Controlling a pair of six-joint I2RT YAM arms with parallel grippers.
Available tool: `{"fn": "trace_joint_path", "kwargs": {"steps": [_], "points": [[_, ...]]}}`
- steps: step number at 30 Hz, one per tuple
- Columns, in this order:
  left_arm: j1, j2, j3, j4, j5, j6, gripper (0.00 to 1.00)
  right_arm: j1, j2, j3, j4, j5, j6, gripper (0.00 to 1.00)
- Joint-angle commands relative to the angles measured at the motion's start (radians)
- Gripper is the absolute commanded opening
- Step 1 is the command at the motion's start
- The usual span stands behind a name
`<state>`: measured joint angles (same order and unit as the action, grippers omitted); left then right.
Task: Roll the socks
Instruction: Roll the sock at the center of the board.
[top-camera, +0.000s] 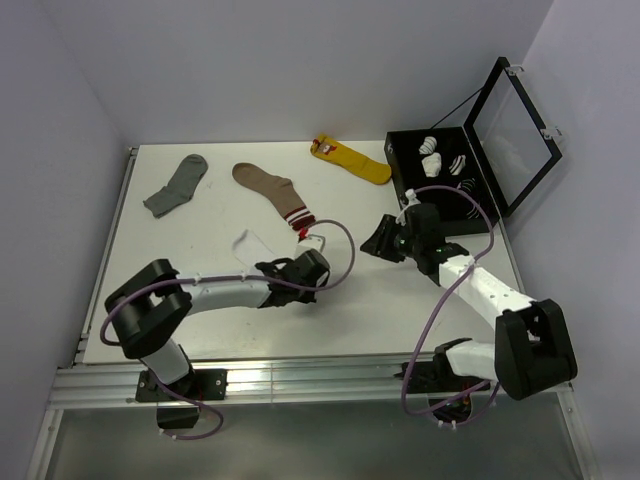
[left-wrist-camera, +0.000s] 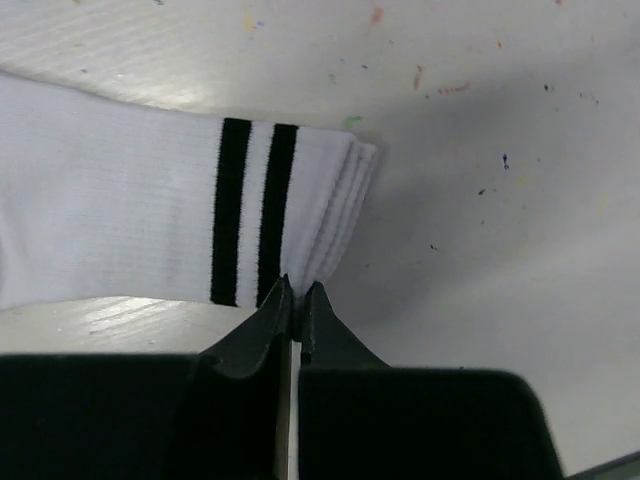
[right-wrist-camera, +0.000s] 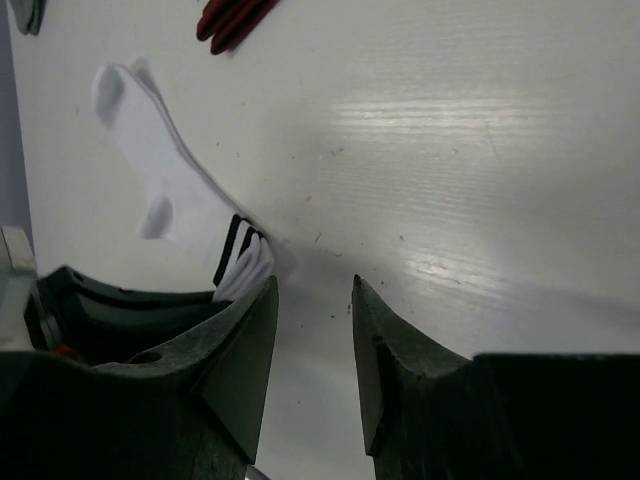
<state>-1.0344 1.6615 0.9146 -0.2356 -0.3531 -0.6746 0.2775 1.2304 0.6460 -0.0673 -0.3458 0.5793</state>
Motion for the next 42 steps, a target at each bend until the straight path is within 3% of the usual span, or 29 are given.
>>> {"fn": "trace_joint_path", "kwargs": {"steps": [1,6,12,16,25,42], "points": [[0.088,-0.086,-0.060,0.130,0.184,-0.059,0.00,0.034,0.020,0.004,0.064,-0.039,0.008,0.43],[0.178,-0.121,-0.117,0.202,0.344,-0.111,0.00,0.129,0.069,0.021,0.116,-0.038,-0.001,0.42],[0.261,-0.124,-0.163,0.226,0.460,-0.175,0.00,0.221,0.181,0.055,0.149,-0.028,-0.004,0.32],[0.301,-0.124,-0.192,0.266,0.474,-0.204,0.00,0.265,0.268,0.096,0.152,-0.032,-0.018,0.25],[0.346,-0.117,-0.252,0.328,0.513,-0.252,0.00,0.330,0.432,0.170,0.162,-0.068,-0.021,0.22],[0.375,-0.106,-0.290,0.383,0.562,-0.278,0.01,0.359,0.514,0.236,0.216,-0.068,-0.006,0.22]]}}
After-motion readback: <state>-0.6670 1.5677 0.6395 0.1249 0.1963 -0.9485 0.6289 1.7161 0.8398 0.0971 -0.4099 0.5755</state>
